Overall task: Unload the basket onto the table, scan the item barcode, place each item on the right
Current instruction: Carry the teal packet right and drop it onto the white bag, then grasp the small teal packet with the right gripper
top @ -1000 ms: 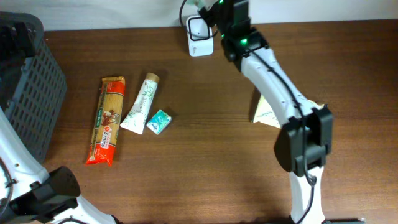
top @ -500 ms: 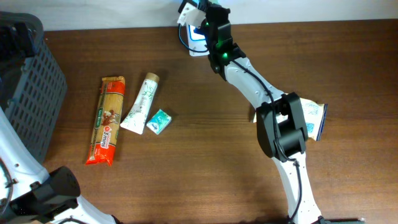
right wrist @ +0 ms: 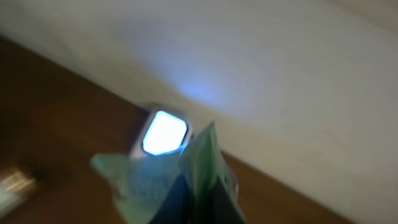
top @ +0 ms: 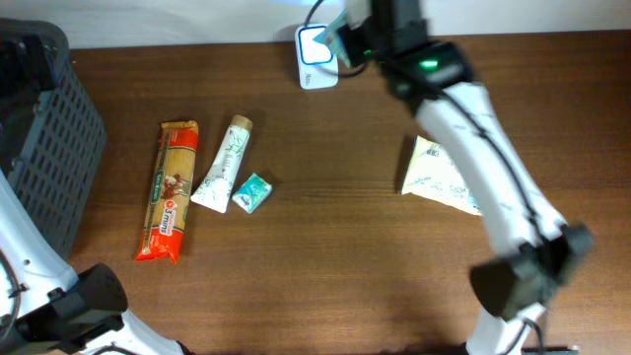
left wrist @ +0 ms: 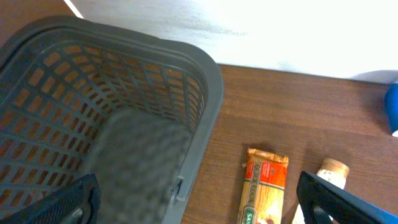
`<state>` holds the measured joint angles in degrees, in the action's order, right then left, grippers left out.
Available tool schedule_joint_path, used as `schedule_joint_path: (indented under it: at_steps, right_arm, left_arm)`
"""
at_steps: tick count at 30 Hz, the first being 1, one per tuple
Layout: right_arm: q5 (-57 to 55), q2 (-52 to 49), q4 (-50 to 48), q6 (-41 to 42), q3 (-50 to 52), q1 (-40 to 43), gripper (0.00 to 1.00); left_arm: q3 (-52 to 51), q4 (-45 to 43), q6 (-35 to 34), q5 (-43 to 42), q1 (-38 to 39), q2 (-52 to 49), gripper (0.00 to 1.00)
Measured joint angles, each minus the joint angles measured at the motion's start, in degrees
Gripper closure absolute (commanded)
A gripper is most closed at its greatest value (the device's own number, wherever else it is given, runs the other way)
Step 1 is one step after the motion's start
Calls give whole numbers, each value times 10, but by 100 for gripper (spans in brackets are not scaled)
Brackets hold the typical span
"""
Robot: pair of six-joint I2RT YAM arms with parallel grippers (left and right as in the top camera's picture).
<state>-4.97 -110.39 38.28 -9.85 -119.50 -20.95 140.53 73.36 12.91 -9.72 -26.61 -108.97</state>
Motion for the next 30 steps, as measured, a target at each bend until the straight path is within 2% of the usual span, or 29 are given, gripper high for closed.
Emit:
schedule_joint_path:
  at_steps: [2, 3, 5, 8, 9, 10, 11, 12, 14, 16, 18, 20, 22, 25, 27, 30]
  right_arm:
    - [49, 77, 192, 120, -4, 75, 96]
    - [61, 82, 230, 147, -7, 101, 96]
    - [91, 77, 386, 197, 6, 200, 96]
    - [129, 37, 423, 218, 53, 283, 96]
    - [138, 23, 422, 219, 69, 298, 91]
    - [154, -2, 412, 220, 97, 317, 64]
    - [164, -28, 402, 219, 123, 330, 54]
    - [169, -48, 388, 219, 136, 341, 37]
    - [171, -73, 353, 212, 142, 359, 31]
    - [176, -73, 355, 206, 127, 364, 32]
    - [238, -74, 365, 191, 69, 359, 36]
    - [298, -74, 342, 187, 53, 307, 36]
    - [346, -76, 316, 202, 53, 195, 40]
    - [364, -129, 200, 290, 52, 24, 50]
    - [368, -179, 136, 331, 53, -65, 50]
    - [354, -224, 46, 345, 54, -154, 50]
  left_arm:
    - [0, -3, 0, 0, 0, 0, 1]
    - [0, -1, 0, 0, 0, 0, 1]
    - [0, -1, 0, 0, 0, 0, 1]
    - [0, -1, 0, 0, 0, 0, 1]
    - [0, -1, 0, 0, 0, 0, 1]
    - [0, -1, 0, 0, 0, 0, 1]
    - [0, -1, 0, 0, 0, 0, 1]
    - [0, -1, 0, 0, 0, 0, 1]
    - [0, -1, 0, 0, 0, 0, 1]
    - [0, -1, 0, 0, 0, 0, 1]
    - [0, -1, 0, 0, 0, 0, 1]
    - [0, -2, 0, 0, 0, 0, 1]
    - [0, -1, 0, 0, 0, 0, 1]
    - [0, -2, 0, 0, 0, 0, 1]
    - [0, -1, 0, 0, 0, 0, 1]
    - [0, -1, 0, 0, 0, 0, 1]
